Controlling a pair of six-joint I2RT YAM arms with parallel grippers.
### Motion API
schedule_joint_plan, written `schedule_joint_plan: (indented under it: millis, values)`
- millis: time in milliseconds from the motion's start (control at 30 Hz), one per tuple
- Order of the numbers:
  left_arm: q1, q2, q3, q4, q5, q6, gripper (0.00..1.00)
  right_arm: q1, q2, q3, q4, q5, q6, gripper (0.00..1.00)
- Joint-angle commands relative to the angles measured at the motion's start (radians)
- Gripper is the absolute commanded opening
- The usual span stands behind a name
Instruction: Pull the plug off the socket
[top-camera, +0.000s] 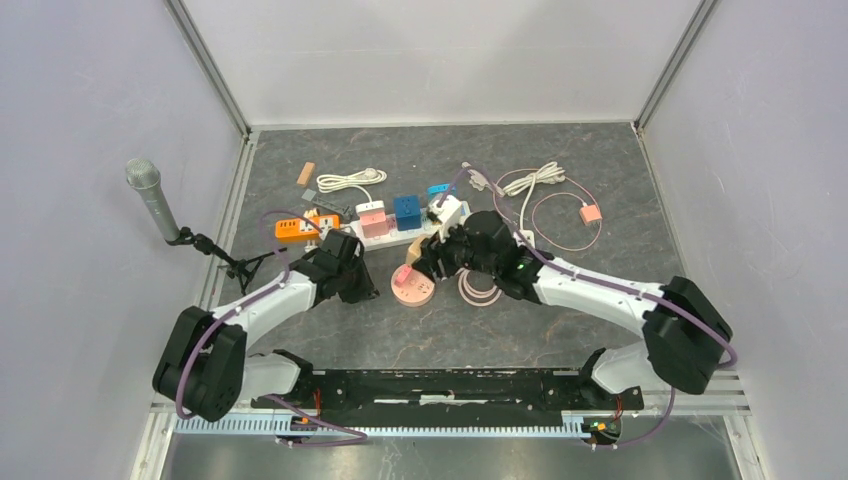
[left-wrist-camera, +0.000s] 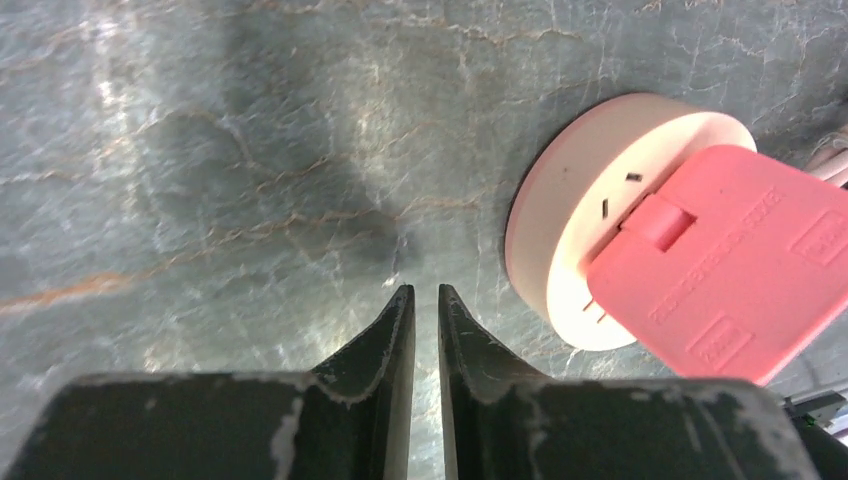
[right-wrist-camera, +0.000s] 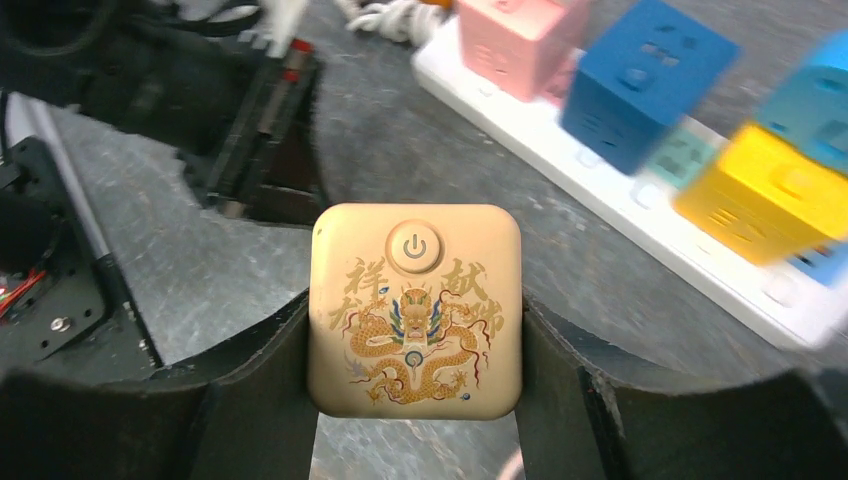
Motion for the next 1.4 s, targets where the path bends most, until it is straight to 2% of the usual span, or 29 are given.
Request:
schedule_joint_plan:
  millis: [0,100,233,400,467,500,600,900,967,1000,1100,1267,1367]
  values:
    - [-0.002,-0.092,0.084,-0.128,-0.082,0.058,0.22,-0.059,-0.125,0.059,-0.122,0.204,0.026,0.00]
    - [0.000,-0.178,0.143,-0.220,-0.202,0.076,0.25,-0.114,-0.192,0.085,-0.266,0.380,0.016,0.00]
    - [0.001,-0.299,0.214,-0.270,-0.278,0.134,0.35,-0.219,-0.273,0.089,-0.401,0.600,0.023,0.00]
    - [0.002,-0.372,0.305,-0.298,-0.320,0.232,0.63,-0.435,-0.307,0.065,-0.532,0.702,0.106,0.00]
    - [0.002,-0.382,0.336,-0.312,-0.335,0.254,0.74,-0.530,-0.299,0.051,-0.576,0.697,0.151,0.00]
    - [0.002,-0.385,0.348,-0.317,-0.341,0.260,0.84,-0.579,-0.291,0.040,-0.589,0.683,0.162,0.00]
    - [0.002,-0.395,0.365,-0.319,-0.344,0.270,0.99,-0.701,-0.263,-0.005,-0.607,0.632,0.189,0.00]
    - [0.002,-0.396,0.370,-0.319,-0.341,0.285,1.00,-0.851,-0.159,-0.099,-0.624,0.607,0.214,0.02]
    - [0.002,-0.400,0.370,-0.319,-0.357,0.284,1.00,-0.858,-0.147,-0.110,-0.620,0.598,0.208,0.10]
    - [0.002,-0.401,0.369,-0.319,-0.370,0.279,1.00,-0.858,-0.147,-0.118,-0.608,0.576,0.191,0.20]
    - [0.001,-0.406,0.363,-0.319,-0.388,0.274,1.00,-0.858,-0.138,-0.129,-0.583,0.535,0.162,0.38]
    - [0.002,-0.388,0.364,-0.326,-0.367,0.279,1.00,-0.860,-0.089,-0.109,-0.593,0.502,0.140,0.54]
    - [0.002,-0.382,0.367,-0.322,-0.300,0.313,1.00,-0.858,-0.082,-0.113,-0.580,0.461,0.097,0.59]
